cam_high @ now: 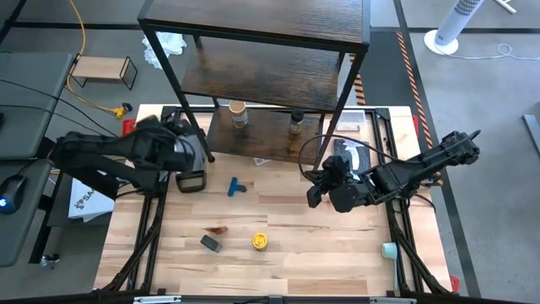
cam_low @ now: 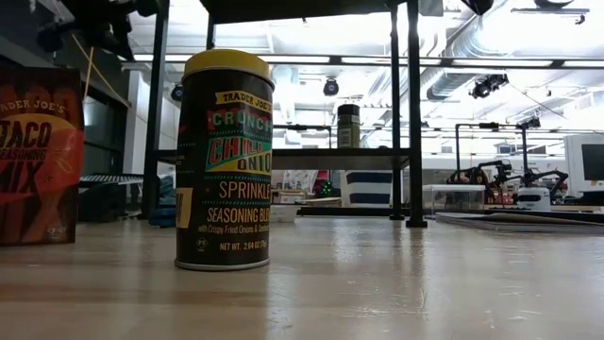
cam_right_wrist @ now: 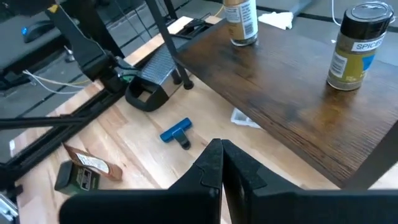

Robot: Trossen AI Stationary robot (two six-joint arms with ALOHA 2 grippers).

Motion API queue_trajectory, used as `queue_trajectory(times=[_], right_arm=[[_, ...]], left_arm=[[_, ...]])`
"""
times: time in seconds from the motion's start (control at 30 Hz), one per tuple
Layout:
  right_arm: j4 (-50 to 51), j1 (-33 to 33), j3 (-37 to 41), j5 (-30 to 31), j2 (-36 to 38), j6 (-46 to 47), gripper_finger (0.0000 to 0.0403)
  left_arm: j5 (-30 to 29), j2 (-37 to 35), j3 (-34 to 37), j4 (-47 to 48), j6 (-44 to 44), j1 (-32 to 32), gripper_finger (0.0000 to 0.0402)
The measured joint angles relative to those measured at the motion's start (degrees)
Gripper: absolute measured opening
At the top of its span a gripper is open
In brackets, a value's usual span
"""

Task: Shelf spices
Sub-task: Adjust the shelf

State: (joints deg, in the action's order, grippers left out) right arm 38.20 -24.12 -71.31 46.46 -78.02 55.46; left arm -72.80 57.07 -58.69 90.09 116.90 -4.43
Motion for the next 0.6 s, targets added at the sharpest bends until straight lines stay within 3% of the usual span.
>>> queue_trajectory(times=[0.23, 0.4, 0.6], right_arm=[[4.2, 0.0, 0.0, 3.2, 0.0, 1.6, 0.0], [9.4, 0.1, 0.0, 7.1, 0.0, 8.4, 0.0], [10.3, 0.0, 0.0, 5.7, 0.0, 8.8, 0.0]], left_arm=[[-4.0, -2.6, 0.0, -4.8, -5.3, 7.1, 0.0], [-3.7, -2.8, 0.0, -17.6, -18.5, 6.4, 0.0], [2.8, -3.2, 0.0, -32.5, -39.0, 5.0, 0.0]])
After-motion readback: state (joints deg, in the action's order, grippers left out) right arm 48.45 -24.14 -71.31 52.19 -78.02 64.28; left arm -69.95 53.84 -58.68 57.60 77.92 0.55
